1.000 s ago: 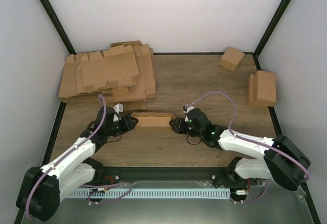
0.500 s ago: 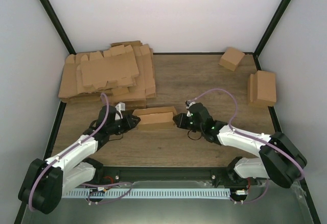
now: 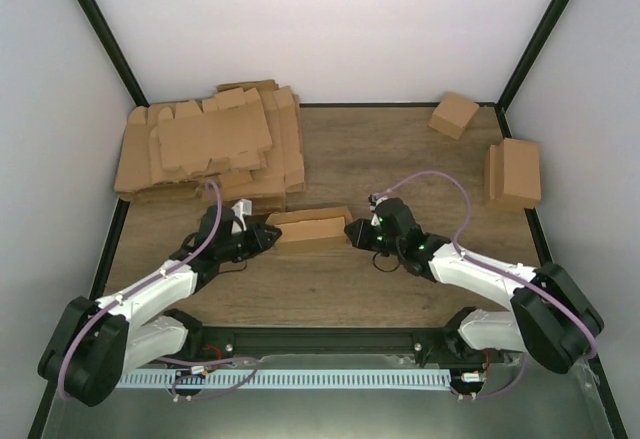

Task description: Fold the paper box

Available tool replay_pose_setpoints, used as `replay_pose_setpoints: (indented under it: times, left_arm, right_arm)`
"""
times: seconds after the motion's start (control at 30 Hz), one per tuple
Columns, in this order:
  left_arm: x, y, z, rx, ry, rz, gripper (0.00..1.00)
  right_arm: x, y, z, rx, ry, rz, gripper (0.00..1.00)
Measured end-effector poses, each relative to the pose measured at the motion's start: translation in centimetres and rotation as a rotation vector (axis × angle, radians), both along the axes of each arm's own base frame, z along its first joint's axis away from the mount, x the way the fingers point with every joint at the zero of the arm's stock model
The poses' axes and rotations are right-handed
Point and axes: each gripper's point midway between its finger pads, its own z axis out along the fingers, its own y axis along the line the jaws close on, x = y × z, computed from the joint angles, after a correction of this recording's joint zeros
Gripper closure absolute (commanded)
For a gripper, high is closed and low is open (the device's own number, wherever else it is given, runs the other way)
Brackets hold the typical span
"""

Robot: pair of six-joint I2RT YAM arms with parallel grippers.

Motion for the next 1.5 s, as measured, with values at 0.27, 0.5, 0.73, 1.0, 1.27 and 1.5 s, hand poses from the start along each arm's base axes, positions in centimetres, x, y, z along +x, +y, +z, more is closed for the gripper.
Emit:
replay_pose_setpoints:
  times: [0.27,0.5,0.73,1.0,1.27,1.5]
  left_arm:
    - [-0.4,0.6,0.1,0.084,0.012,0.012,0.48]
    - [-1.2,2.1,0.8,0.164,0.026,0.036,0.32]
    - [-1.5,3.0,3.4,0.211,0.000,0.042,0.28]
    - [-1.2,4.4,6.8,0.292,-0.060,0.067,0.22]
    - [-0.6,5.3,9.2,0.391,-0.122,0.048,0.31]
    - [-0.7,4.1,7.4,0.433,-0.093,-0.079,0.43]
  right_arm:
    - [-0.1,-0.7,-0.2,-0.089,-0.018,0.041,0.64]
    - [-0.7,-0.9,-0.1,-0.146,-0.036,0.107,0.48]
    - [-1.6,-1.3,1.7,-0.160,-0.090,0.158,0.41]
    - [-1.9,-1.4,3.5,-0.190,-0.177,0.221,0.35]
    - [-1.4,-1.4,5.9,-0.224,-0.253,0.250,0.26]
    - [-0.6,-0.8,9.0,-0.237,-0.357,0.283,0.21]
